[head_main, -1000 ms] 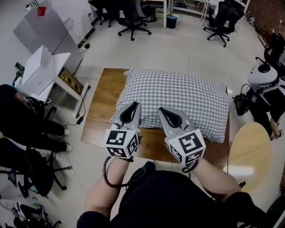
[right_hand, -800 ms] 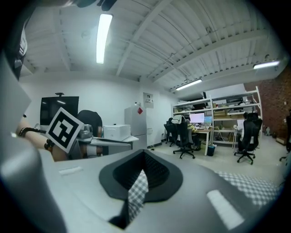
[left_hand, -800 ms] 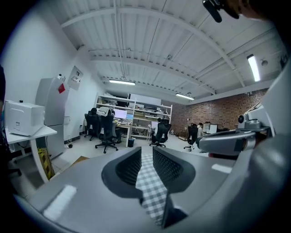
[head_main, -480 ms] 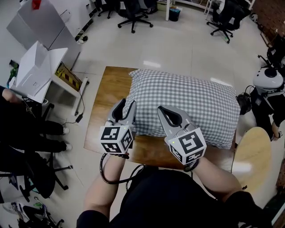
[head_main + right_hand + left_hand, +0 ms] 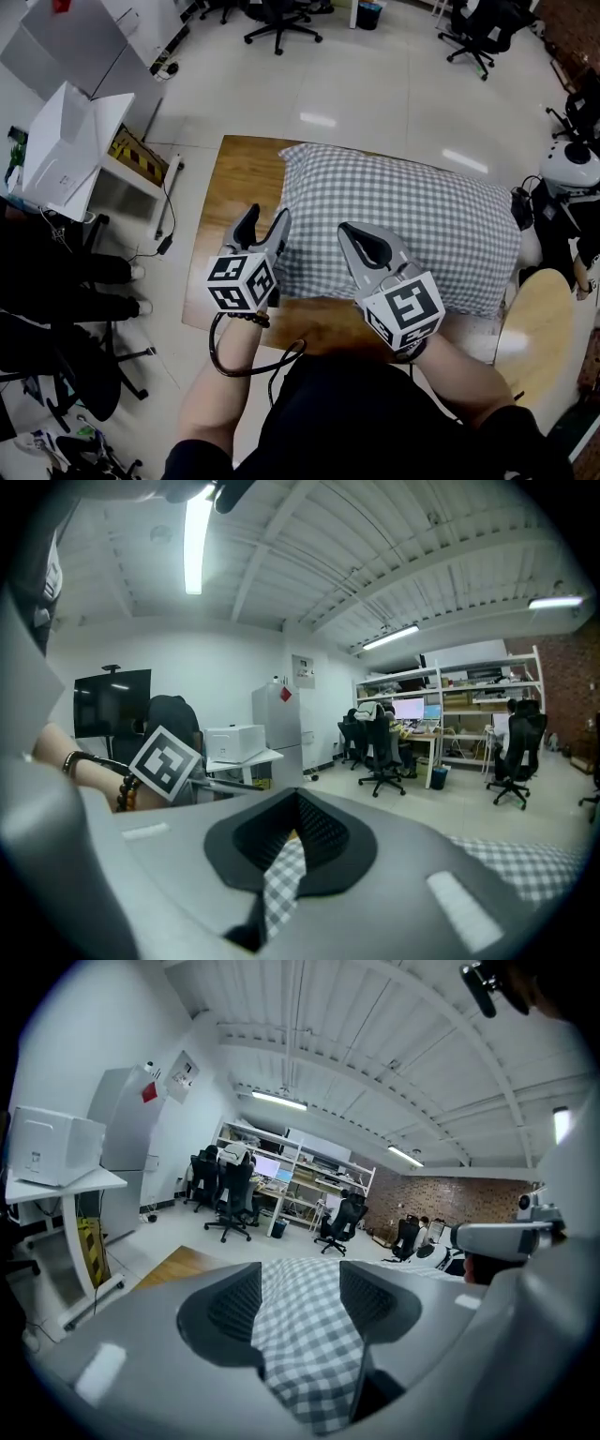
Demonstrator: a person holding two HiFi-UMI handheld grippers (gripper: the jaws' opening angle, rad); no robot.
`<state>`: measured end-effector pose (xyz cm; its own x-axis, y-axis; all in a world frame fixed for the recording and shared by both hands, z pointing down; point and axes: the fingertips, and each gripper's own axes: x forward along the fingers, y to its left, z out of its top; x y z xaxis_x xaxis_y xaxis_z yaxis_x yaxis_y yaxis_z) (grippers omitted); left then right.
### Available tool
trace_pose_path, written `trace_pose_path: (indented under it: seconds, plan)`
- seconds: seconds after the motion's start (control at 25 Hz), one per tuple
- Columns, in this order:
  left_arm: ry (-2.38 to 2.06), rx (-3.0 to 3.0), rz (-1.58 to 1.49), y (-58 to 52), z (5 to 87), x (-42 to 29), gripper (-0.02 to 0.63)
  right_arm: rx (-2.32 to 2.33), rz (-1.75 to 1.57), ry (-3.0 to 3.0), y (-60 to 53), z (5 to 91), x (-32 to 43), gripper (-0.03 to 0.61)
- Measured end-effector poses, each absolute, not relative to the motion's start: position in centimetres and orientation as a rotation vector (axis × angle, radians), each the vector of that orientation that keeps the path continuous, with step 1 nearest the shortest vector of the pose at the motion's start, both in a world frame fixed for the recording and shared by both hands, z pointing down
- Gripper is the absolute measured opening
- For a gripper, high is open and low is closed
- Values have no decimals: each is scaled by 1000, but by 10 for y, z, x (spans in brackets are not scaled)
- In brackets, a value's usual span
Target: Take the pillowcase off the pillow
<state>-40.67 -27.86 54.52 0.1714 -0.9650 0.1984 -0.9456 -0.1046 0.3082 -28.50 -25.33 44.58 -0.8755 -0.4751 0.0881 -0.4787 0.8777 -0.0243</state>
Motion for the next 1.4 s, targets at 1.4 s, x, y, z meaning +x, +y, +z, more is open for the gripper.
trace_pose_path:
  seconds: [1.4]
  plan:
    - [-1130, 1666, -336, -381, 691, -465, 391, 771, 217, -2873, -367, 470, -376, 0]
